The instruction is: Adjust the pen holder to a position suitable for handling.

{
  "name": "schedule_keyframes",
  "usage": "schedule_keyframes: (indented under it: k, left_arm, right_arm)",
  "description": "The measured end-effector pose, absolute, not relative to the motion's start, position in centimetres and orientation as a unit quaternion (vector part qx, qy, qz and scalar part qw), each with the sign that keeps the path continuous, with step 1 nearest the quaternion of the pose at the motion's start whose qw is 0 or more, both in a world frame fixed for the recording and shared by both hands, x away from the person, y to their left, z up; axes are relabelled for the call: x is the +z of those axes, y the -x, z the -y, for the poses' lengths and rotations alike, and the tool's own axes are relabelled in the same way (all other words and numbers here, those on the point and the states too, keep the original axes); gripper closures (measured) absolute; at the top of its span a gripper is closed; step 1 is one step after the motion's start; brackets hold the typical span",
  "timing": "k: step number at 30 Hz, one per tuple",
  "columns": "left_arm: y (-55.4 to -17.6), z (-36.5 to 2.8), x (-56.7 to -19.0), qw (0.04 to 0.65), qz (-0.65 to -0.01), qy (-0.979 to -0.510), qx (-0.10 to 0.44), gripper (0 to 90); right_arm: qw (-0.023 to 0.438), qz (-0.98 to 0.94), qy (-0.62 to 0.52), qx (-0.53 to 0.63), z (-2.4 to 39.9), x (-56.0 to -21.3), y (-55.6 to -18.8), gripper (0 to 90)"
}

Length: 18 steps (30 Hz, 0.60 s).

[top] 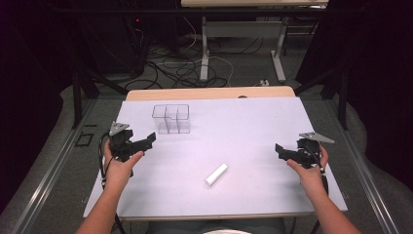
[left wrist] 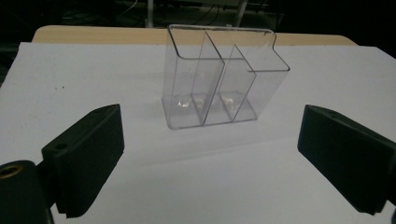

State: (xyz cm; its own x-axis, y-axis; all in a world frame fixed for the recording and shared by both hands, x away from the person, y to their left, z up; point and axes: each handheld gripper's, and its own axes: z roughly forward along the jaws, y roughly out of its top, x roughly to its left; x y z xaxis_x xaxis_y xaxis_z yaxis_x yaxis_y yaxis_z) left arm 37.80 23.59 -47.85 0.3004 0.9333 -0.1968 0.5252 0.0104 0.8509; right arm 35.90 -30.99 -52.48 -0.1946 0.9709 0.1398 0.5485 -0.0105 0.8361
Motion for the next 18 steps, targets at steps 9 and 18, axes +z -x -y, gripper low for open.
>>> schedule_keyframes:
  k: [9, 18]
  left_arm:
    - [-39.9, -23.1, -45.6, 0.459, -0.555, -0.655, 0.231, 12.7]
    - [-42.1, -23.0, -44.1, 0.449, -0.576, -0.642, 0.235, 17.0]
  right_arm:
    - [0.254, -0.65, -0.584, 0.414, 31.0, -52.6, -35.8, 2.7]
    - [0.252, -0.657, -0.58, 0.409, 30.9, -52.8, -35.8, 2.7]
